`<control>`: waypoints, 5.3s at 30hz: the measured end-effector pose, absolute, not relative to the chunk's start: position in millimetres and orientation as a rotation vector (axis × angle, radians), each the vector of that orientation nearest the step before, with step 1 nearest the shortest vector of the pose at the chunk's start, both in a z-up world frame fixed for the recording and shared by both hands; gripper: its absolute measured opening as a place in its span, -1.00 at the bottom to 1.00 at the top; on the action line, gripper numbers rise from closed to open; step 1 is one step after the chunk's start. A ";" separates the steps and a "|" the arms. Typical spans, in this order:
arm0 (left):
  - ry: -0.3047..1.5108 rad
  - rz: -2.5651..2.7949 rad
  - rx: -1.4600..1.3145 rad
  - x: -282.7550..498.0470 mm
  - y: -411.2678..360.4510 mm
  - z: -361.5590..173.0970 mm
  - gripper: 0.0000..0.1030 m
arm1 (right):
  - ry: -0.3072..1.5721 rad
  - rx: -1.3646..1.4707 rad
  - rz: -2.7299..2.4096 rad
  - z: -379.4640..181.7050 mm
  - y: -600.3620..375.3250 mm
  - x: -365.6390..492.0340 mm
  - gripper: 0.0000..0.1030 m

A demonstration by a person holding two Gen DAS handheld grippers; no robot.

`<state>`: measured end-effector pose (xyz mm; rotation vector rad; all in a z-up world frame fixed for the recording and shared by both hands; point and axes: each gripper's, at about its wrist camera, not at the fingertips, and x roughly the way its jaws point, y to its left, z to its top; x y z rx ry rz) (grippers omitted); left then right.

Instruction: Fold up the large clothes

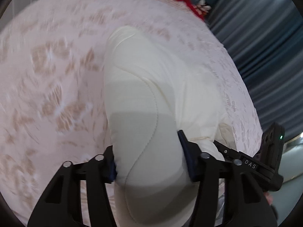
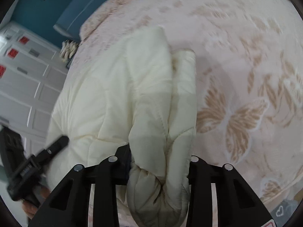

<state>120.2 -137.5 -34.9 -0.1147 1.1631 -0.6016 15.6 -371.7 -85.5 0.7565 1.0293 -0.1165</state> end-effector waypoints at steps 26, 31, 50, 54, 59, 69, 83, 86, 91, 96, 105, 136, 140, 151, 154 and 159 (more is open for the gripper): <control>0.744 -0.592 -0.129 85.5 -4.8 134.7 -0.08 | 0.675 0.270 -0.055 113.2 -216.9 8.2 -0.42; 0.684 -0.586 -0.133 80.8 16.8 153.1 -0.08 | 0.627 0.232 -0.044 133.5 -196.8 7.3 -0.42; 0.528 -0.571 -0.122 90.2 70.7 185.7 -0.07 | 0.527 0.124 -0.027 170.3 -142.7 37.7 -0.42; 0.507 -0.579 -0.124 102.4 81.5 180.7 -0.07 | 0.520 0.110 -0.015 165.4 -135.5 52.3 -0.42; 0.485 -0.582 -0.113 121.2 91.9 164.8 -0.07 | 0.526 0.094 -0.004 150.9 -123.9 69.7 -0.42; 0.533 -0.588 -0.135 164.3 100.9 117.7 -0.06 | 0.574 0.075 -0.014 110.1 -112.7 112.4 -0.42; 0.686 -0.609 -0.159 227.1 77.5 9.4 -0.05 | 0.730 0.090 -0.060 6.2 -129.8 168.2 -0.42; 0.722 -0.600 -0.166 238.4 75.4 -15.7 -0.05 | 0.763 0.102 -0.061 -16.6 -134.3 178.1 -0.42; 0.793 -0.581 -0.181 250.7 73.6 -56.7 -0.05 | 0.831 0.121 -0.067 -53.2 -138.2 188.3 -0.42; 0.865 -0.553 -0.223 254.4 80.8 -94.7 0.14 | 0.888 0.155 -0.057 -83.9 -139.1 189.2 -0.25; 0.859 -0.242 -0.004 221.1 83.0 -62.9 0.76 | 0.926 0.232 -0.065 -60.2 -160.0 161.4 0.19; 1.133 -0.062 0.077 194.0 34.4 -77.1 0.61 | 1.111 0.179 -0.104 -98.2 -152.0 165.5 -0.79; 1.136 -0.062 0.073 194.2 33.6 -80.9 0.62 | 1.126 0.181 -0.102 -107.6 -151.1 170.0 -0.79; 1.126 -0.040 0.101 196.0 26.3 -86.7 0.66 | 1.169 0.204 -0.086 -120.6 -156.1 185.4 -0.78; 1.123 -0.029 0.105 195.1 23.9 -87.8 0.67 | 1.179 0.210 -0.075 -122.9 -158.5 187.2 -0.78; 1.100 0.003 0.142 192.3 20.9 -81.0 0.67 | 1.166 0.226 -0.057 -106.7 -161.8 178.6 -0.77</control>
